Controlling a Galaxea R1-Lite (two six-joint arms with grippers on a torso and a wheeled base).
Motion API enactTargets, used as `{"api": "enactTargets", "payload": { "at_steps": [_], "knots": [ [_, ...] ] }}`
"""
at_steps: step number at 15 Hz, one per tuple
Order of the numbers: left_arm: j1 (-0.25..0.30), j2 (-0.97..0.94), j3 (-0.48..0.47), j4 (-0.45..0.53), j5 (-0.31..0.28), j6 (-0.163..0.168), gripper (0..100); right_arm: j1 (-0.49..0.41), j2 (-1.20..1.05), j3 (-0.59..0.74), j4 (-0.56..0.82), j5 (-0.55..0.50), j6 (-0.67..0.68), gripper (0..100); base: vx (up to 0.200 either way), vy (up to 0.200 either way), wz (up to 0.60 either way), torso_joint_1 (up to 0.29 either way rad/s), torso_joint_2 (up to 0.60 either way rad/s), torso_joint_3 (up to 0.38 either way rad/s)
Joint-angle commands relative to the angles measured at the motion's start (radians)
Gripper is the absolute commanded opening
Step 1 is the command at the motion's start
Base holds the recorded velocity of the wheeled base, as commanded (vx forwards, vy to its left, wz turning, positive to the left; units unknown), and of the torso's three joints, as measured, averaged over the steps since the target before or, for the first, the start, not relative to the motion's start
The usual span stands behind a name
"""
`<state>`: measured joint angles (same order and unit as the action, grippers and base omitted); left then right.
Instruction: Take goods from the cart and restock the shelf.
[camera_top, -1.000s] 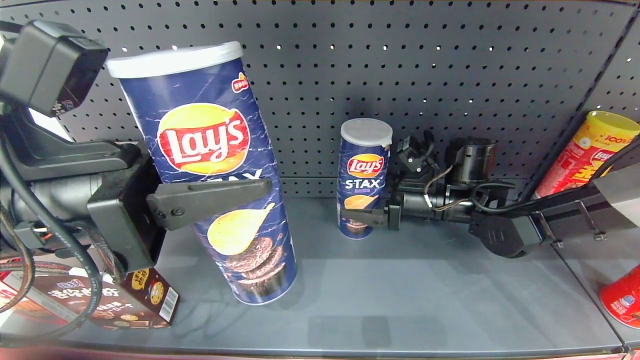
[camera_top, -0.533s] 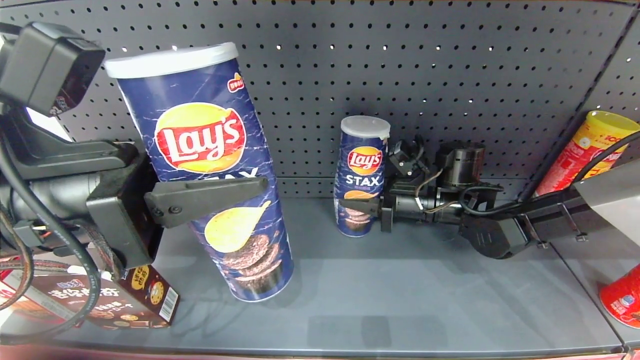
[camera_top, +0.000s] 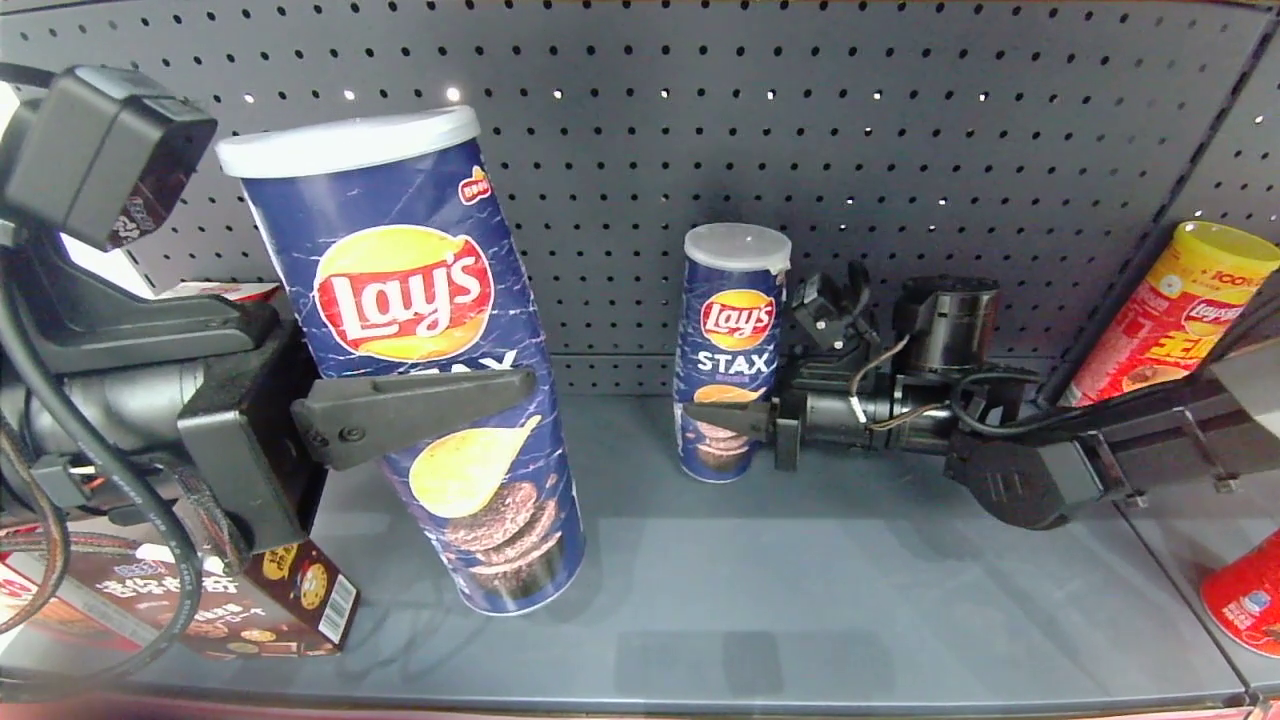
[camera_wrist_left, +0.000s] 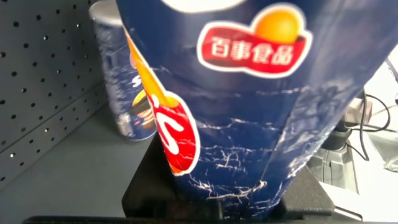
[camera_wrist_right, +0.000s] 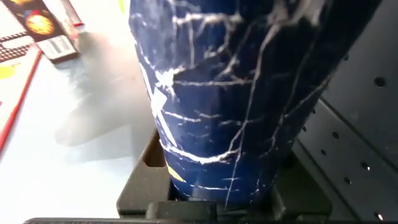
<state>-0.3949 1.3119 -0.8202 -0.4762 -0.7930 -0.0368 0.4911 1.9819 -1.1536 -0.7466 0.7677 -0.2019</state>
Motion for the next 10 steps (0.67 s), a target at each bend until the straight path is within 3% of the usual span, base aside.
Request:
{"api": "enactTargets", "payload": {
  "at_steps": [1, 3, 7, 10],
  "knots": [
    [-0.001, -0.010, 0.003, -0.001, 0.000, -0.002, 0, 0.024, -0.133, 0.094, -0.005, -0.004, -0.001, 0, 0.000, 0.000, 0.00, 0.000, 0.00, 0.000],
    [-0.001, -0.017, 0.010, -0.001, 0.000, 0.000, 0, 0.047, -0.195, 0.170, -0.031, -0.051, -0.002, 0, 0.000, 0.000, 0.00, 0.000, 0.00, 0.000],
    [-0.001, -0.019, 0.012, -0.001, 0.000, 0.000, 0, 0.178, -0.339, 0.417, -0.163, -0.146, 0.006, 0, 0.000, 0.000, 0.00, 0.000, 0.00, 0.000],
    [-0.001, -0.019, 0.013, -0.001, 0.001, 0.000, 0, 0.204, -0.380, 0.538, -0.183, -0.168, -0.002, 0, 0.000, 0.000, 0.00, 0.000, 0.00, 0.000]
  ]
}}
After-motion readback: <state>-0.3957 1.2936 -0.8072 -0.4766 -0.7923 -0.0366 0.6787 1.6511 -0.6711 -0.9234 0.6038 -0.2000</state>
